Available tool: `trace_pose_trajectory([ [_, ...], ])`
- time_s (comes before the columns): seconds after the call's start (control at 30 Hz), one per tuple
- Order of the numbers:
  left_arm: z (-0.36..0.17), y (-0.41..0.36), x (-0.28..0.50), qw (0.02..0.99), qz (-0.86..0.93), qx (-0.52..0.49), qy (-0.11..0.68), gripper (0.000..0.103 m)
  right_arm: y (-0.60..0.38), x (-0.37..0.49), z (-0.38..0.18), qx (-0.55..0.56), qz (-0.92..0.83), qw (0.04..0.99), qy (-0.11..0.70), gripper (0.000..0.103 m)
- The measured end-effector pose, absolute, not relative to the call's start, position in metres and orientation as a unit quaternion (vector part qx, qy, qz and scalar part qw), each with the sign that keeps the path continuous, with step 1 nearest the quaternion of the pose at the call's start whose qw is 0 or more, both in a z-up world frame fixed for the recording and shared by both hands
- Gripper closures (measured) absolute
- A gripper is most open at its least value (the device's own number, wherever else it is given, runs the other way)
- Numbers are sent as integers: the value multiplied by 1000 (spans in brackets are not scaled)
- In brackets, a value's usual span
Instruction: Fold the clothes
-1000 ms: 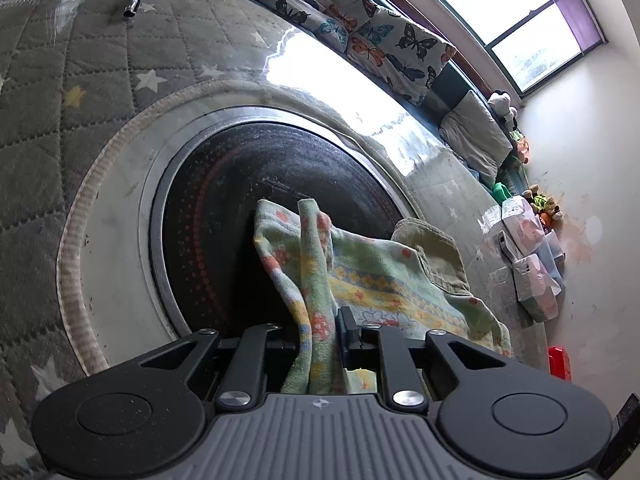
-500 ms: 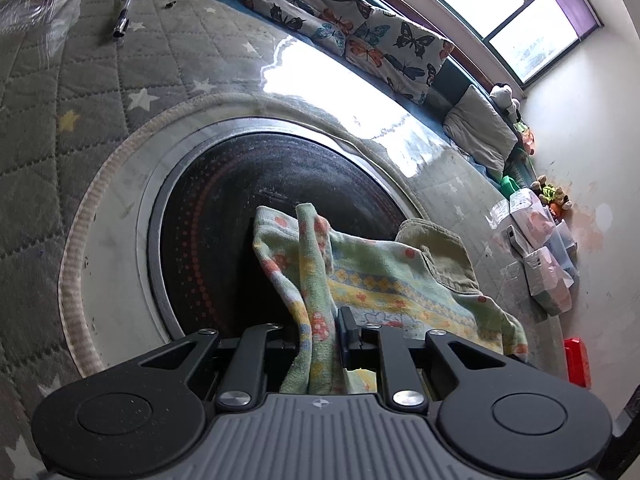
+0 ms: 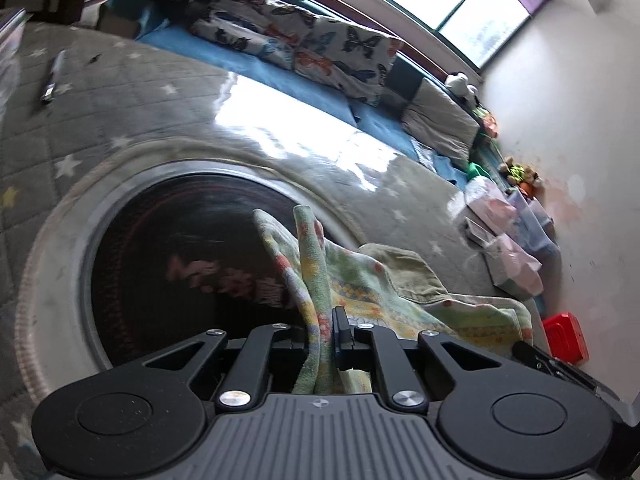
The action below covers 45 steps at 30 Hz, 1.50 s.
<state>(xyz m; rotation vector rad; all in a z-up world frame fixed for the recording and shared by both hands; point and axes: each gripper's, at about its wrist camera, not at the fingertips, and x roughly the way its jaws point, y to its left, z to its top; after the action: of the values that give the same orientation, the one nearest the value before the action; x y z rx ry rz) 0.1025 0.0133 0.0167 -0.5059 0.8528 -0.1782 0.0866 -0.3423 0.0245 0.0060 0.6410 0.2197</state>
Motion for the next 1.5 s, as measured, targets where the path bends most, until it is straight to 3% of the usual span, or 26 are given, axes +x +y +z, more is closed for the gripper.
trace_pose_trajectory([
  [0.1,23,-3,108,879,-98,-233,405,92,-356,83,33,-2,89,948,305,102],
  [0.37,32,-38,121,885,-115,-209,400,92,-396,79,35,17,55,946,318,102],
  [0.5,29,-38,121,886,-104,-200,406,92,-405,82,20,48,68,938,338,93],
  [0.6,24,-32,121,883,-94,-202,412,92,-404,86,4,70,78,930,352,68],
  [0.7,21,-28,121,882,-88,-201,417,92,-400,90,-7,85,89,925,359,63],
  [0.73,20,-27,120,882,-86,-201,418,92,-399,92,-10,86,88,924,361,57],
  [1.0,13,-22,122,878,-80,-200,427,92,-391,103,-27,105,79,923,361,53],
  [1.07,10,-22,123,877,-77,-200,429,92,-388,104,-30,106,80,924,359,56],
  [1.13,8,-23,123,877,-75,-199,430,92,-382,104,-30,100,91,922,362,76],
  [1.23,9,-25,123,878,-75,-197,430,92,-379,103,-29,98,93,923,360,92],
  [1.5,21,-34,120,883,-96,-188,419,93,-380,84,4,66,93,942,317,96],
])
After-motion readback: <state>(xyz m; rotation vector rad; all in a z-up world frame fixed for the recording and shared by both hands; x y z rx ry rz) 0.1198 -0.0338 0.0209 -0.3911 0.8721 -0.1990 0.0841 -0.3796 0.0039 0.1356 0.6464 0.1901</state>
